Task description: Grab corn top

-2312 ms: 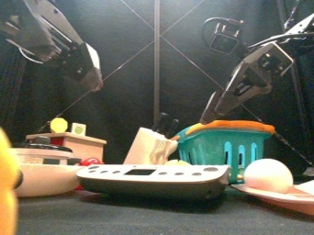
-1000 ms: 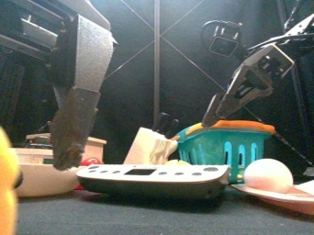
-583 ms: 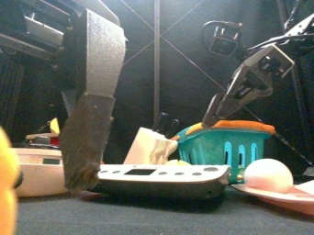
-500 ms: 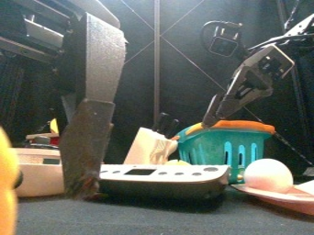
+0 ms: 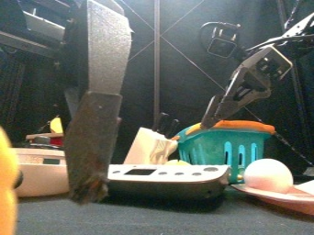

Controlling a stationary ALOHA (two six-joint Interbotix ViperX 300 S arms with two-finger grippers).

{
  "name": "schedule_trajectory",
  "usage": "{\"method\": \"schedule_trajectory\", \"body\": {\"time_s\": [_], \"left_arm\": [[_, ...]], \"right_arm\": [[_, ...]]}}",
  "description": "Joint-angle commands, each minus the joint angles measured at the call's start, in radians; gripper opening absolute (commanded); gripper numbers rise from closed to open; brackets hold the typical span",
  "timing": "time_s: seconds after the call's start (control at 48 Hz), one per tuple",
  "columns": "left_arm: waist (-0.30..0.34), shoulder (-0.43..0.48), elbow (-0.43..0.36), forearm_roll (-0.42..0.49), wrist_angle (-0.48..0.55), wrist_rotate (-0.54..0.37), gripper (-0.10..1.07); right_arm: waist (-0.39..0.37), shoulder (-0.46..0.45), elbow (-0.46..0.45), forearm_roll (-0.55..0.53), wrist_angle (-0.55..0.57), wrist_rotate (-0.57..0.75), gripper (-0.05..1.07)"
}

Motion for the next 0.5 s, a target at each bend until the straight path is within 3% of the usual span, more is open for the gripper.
{"method": "schedule_trajectory", "body": {"time_s": [0.0,0.271,0.479], "left_arm": [[-0.002,-0.014,-0.025,0.003,-0.005,0.002,0.96],[-0.002,-0.012,-0.032,0.055,-0.003,0.002,0.94],[-0.003,-0.012,-0.031,0.071,-0.003,0.0,0.81]], "right_arm": [[-0.002,-0.012,-0.025,0.0,-0.003,0.0,1.03],[-0.003,-0.012,-0.025,0.0,-0.003,0.0,1.03],[-0.003,-0.012,-0.025,0.0,-0.003,0.0,1.03]]}}
